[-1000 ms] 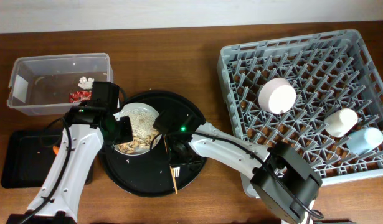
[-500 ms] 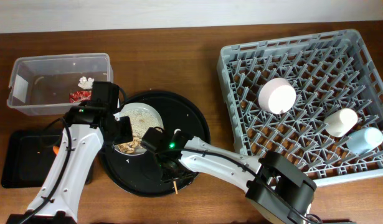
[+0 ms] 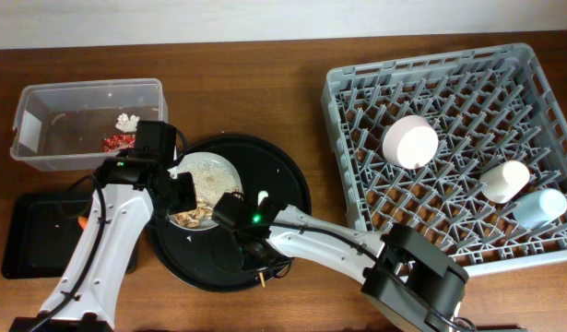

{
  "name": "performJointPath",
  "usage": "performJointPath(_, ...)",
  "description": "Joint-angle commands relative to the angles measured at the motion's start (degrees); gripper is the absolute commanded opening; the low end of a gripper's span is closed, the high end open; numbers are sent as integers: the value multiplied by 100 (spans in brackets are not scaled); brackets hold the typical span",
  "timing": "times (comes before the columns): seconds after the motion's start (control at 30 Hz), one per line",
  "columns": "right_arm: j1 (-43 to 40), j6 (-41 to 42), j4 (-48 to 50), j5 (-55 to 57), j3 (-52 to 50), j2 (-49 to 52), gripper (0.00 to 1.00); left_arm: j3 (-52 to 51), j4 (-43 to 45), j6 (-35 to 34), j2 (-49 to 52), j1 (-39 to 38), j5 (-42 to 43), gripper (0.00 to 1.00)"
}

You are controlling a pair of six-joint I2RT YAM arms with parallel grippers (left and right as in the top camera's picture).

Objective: Sort waste into correct bins and load items into the dishwasher rack

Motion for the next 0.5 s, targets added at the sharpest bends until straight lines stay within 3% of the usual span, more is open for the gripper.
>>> performJointPath(0.0, 142, 31, 59, -48, -55, -111, 25, -52, -7, -76, -39, 31, 35, 49)
performJointPath(0.47, 160, 31, 74, -48, -55, -111, 14, -52, -2, -74, -39, 31, 26, 49)
